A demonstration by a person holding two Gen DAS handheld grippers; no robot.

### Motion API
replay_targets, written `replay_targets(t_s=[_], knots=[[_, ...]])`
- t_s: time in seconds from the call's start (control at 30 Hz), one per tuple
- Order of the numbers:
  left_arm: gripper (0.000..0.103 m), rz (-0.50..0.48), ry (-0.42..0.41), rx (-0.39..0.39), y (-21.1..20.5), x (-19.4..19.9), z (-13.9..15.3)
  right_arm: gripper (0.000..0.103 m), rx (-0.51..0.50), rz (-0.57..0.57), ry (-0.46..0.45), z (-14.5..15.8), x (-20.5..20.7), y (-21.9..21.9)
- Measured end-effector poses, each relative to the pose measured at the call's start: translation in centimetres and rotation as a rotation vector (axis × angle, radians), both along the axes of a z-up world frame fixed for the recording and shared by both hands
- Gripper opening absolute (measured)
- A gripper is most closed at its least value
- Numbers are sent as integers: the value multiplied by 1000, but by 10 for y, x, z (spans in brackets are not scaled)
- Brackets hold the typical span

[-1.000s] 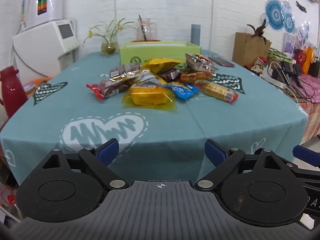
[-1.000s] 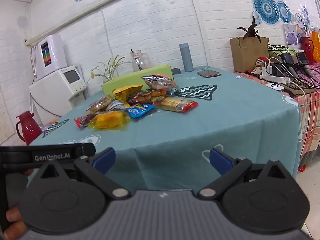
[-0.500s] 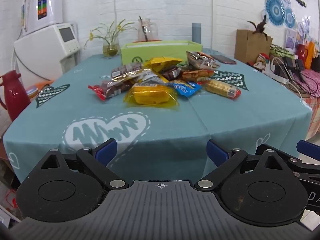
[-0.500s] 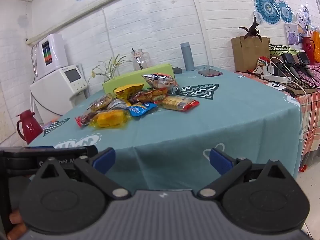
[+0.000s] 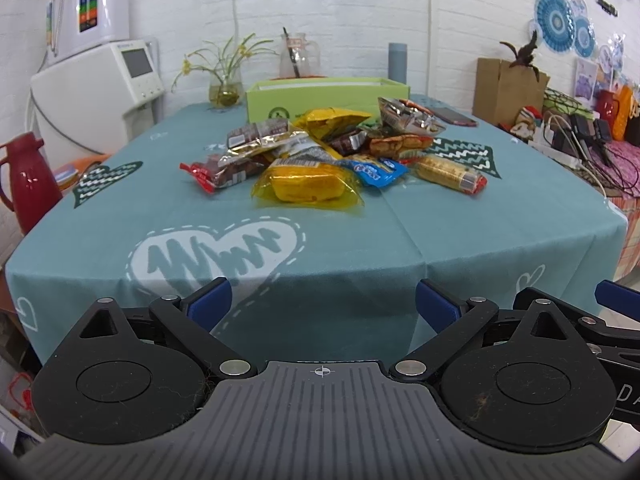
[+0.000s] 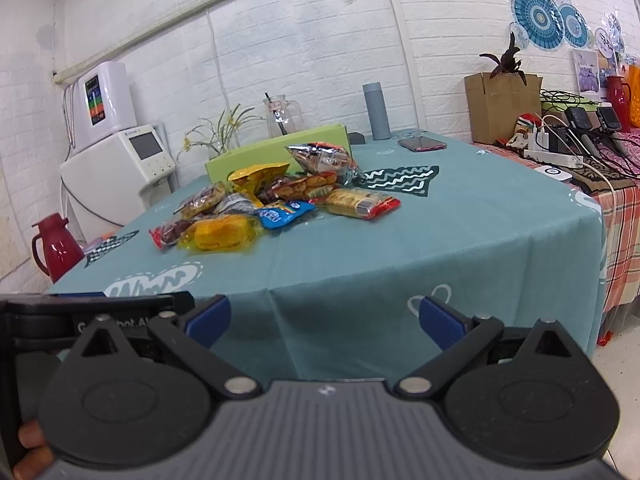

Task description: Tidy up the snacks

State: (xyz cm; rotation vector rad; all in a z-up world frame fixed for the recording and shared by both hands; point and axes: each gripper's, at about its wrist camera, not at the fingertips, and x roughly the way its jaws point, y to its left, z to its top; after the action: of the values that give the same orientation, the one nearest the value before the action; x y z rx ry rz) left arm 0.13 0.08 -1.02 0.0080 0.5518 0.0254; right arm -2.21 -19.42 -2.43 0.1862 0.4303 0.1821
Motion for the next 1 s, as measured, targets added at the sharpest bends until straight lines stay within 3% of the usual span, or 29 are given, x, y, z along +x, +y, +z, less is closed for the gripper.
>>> replay_targets(t_s=[1.0], knots=[[91, 10, 21, -4, -1, 3, -4, 99, -12, -7, 8, -3, 2, 0]])
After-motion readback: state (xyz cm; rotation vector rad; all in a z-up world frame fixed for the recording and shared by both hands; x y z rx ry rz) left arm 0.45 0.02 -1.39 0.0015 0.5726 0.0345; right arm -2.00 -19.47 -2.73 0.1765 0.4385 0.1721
